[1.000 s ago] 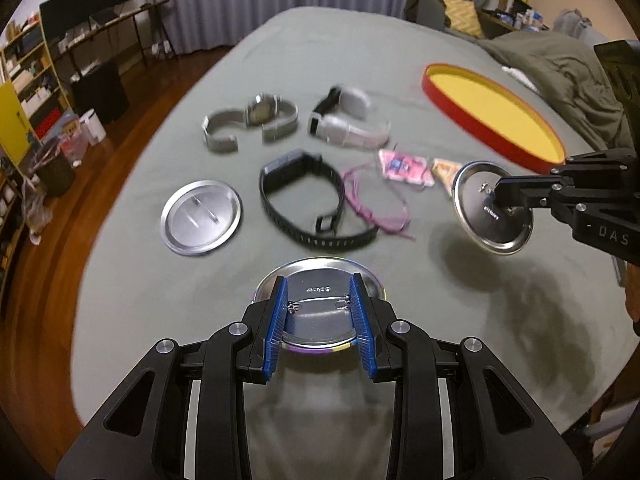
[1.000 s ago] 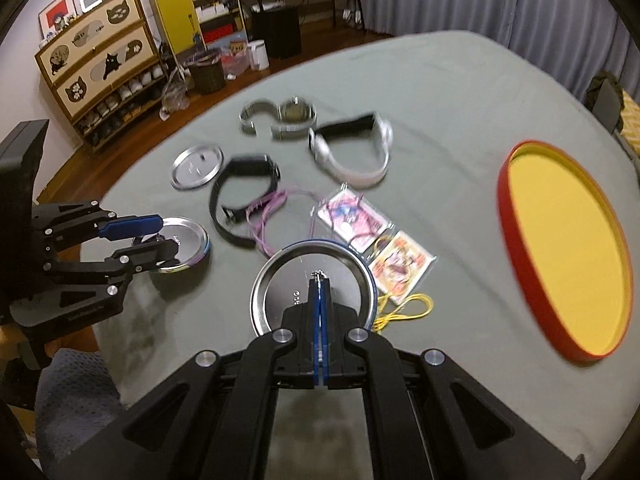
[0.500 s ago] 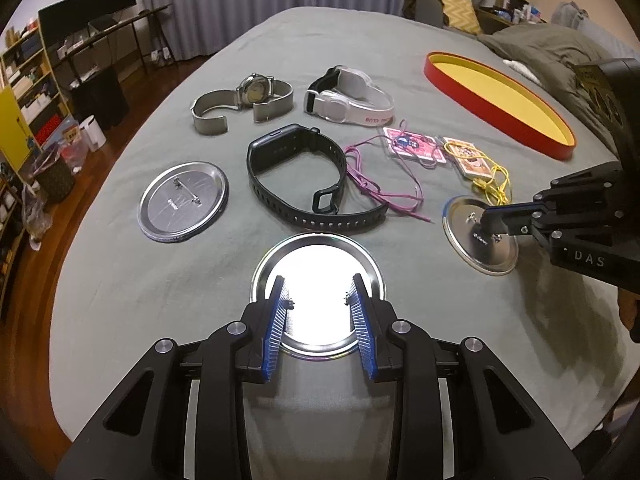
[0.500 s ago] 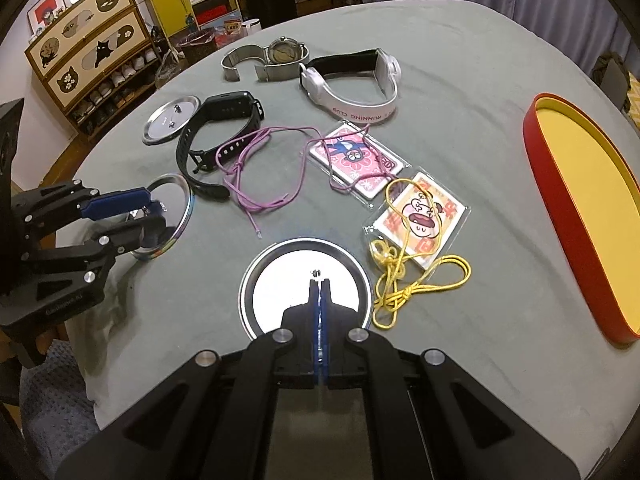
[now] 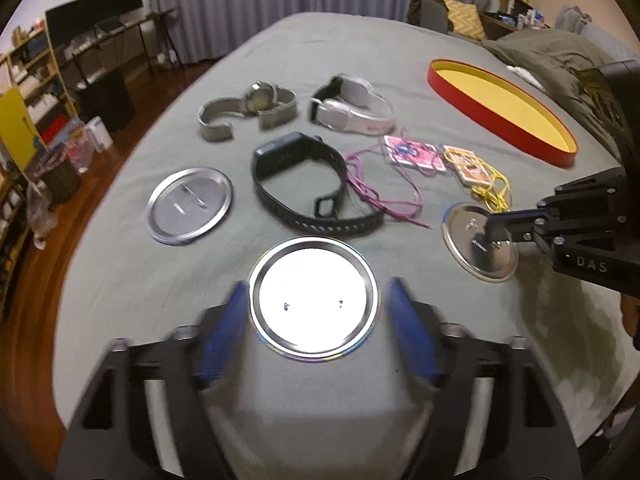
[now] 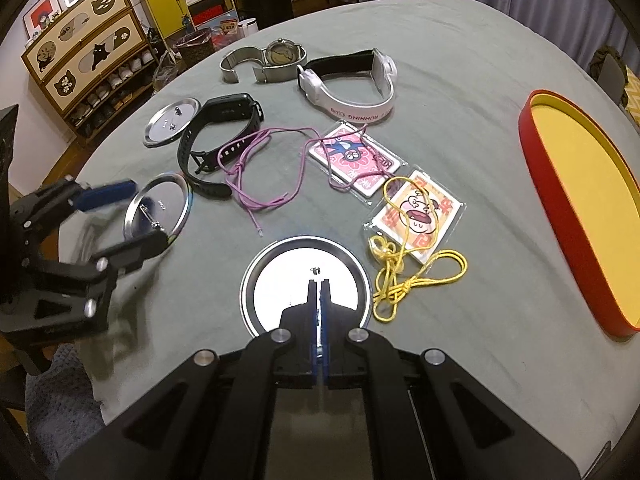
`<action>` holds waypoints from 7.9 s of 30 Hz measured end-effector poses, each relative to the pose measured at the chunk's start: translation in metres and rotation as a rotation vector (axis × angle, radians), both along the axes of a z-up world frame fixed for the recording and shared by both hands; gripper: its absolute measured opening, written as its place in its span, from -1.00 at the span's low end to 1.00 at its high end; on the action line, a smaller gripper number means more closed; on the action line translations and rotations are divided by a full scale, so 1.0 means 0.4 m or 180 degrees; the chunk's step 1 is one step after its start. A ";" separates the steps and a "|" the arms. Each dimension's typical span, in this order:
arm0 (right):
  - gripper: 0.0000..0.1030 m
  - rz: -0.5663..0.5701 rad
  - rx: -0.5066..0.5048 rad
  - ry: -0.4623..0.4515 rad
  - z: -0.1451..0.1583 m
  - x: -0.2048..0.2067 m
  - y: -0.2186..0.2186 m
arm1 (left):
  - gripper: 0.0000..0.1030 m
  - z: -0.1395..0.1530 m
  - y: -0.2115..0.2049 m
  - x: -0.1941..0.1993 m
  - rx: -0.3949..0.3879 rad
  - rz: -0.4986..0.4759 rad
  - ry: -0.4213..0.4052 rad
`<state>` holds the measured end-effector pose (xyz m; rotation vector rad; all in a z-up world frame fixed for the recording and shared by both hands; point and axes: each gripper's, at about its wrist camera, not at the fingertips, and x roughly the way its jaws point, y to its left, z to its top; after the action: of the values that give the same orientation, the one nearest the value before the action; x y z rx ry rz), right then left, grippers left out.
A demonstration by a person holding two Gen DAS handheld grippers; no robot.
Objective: Organize jewelry
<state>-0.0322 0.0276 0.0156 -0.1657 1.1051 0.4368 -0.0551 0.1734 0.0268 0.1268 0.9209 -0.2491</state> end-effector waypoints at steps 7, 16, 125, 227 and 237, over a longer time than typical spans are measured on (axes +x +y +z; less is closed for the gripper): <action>0.22 -0.0029 0.0106 -0.0235 0.081 -0.023 -0.009 | 0.69 0.055 0.020 -0.014 -0.0038 0.0128 -0.0165; 0.73 -0.0115 0.0146 -0.0585 0.211 -0.043 -0.049 | 0.90 0.156 0.064 -0.016 -0.0151 0.0425 -0.0387; 0.84 -0.0345 0.0089 -0.0607 -0.085 0.038 -0.158 | 0.90 -0.072 -0.077 0.075 0.0235 0.0878 -0.0216; 0.84 -0.0346 0.0088 -0.0606 -0.084 0.038 -0.158 | 0.90 -0.077 -0.083 0.078 0.0231 0.0877 -0.0220; 0.84 -0.0346 0.0088 -0.0606 -0.085 0.038 -0.158 | 0.90 -0.076 -0.086 0.077 0.0229 0.0876 -0.0219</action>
<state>-0.0169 -0.0355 -0.0183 -0.1196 0.9160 0.3317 -0.0243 0.1391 -0.0036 0.0733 0.8680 0.0435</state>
